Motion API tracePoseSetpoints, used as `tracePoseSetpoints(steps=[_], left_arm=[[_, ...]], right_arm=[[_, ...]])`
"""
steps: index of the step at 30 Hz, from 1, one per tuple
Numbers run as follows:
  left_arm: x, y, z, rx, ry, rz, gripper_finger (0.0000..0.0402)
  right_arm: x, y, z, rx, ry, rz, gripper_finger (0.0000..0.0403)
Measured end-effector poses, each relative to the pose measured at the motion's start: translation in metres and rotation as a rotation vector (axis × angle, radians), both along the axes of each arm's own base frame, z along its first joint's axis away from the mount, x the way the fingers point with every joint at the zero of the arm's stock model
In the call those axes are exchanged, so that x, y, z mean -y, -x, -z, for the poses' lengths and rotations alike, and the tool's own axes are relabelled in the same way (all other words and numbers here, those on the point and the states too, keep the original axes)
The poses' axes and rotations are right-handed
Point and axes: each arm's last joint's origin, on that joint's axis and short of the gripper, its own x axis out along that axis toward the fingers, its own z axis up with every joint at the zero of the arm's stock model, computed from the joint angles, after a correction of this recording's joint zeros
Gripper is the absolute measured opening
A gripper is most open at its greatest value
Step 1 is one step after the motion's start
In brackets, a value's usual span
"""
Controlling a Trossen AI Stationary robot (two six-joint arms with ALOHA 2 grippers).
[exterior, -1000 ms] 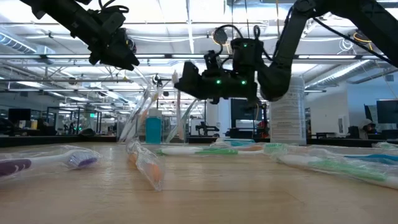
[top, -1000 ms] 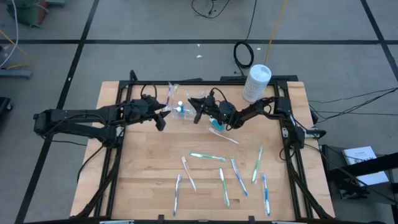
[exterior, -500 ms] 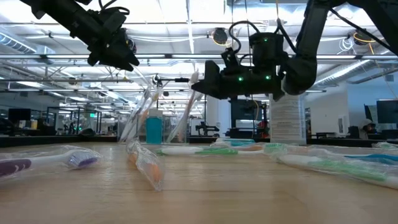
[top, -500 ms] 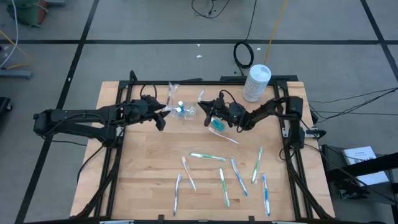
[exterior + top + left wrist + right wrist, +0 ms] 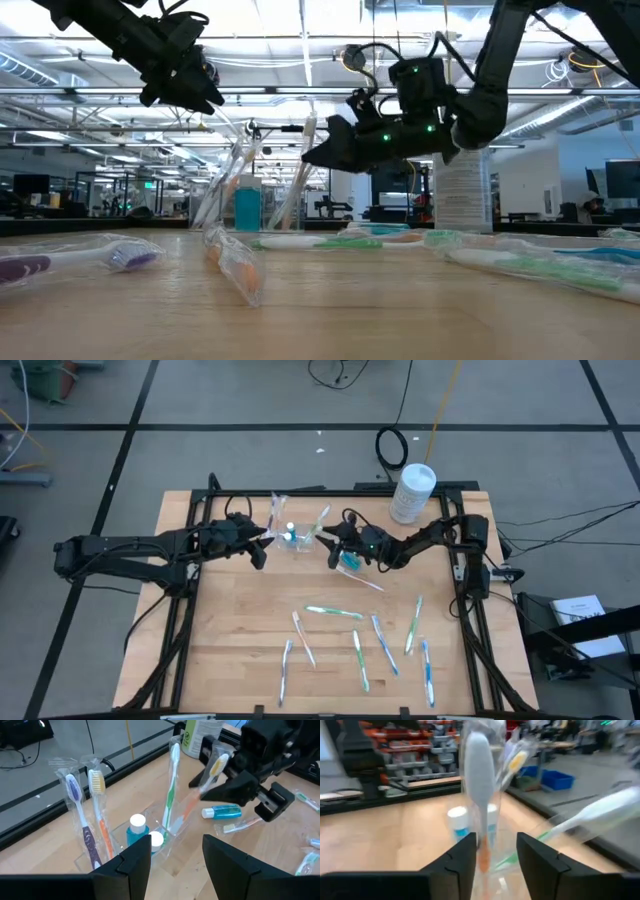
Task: Pick & Place toothbrushing station
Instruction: Put the orange toothbrush into the transparent organizer, then put the blue toothbrush into the transparent organizer
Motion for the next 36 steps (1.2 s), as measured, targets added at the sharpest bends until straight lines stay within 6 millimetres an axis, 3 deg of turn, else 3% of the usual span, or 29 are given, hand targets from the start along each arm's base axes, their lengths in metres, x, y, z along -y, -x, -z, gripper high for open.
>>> tracePoseSetpoints(steps=[9, 19, 25, 32, 36], left_arm=[[0.002, -0.005, 0.006, -0.028, 0.019, 0.005, 0.0184], [0.008, -0.021, 0.025, -0.111, 0.060, 0.026, 0.0184], [0.013, -0.034, 0.036, -0.131, 0.116, 0.094, 0.0184], [0.020, -0.052, 0.047, -0.096, 0.182, 0.219, 0.0184], [0.022, -0.060, 0.051, -0.083, 0.185, 0.239, 0.0184]], right_arm=[[-0.001, 0.020, -0.045, -0.179, 0.077, 0.123, 0.0162], [-0.026, 0.072, -0.080, -0.481, -0.127, 0.109, 0.0156], [-0.043, 0.090, -0.081, -0.563, -0.251, 0.113, 0.0156], [-0.063, 0.105, -0.050, -0.651, -0.320, 0.079, 0.0155], [-0.067, 0.111, -0.046, -0.727, -0.375, 0.000, 0.0155]])
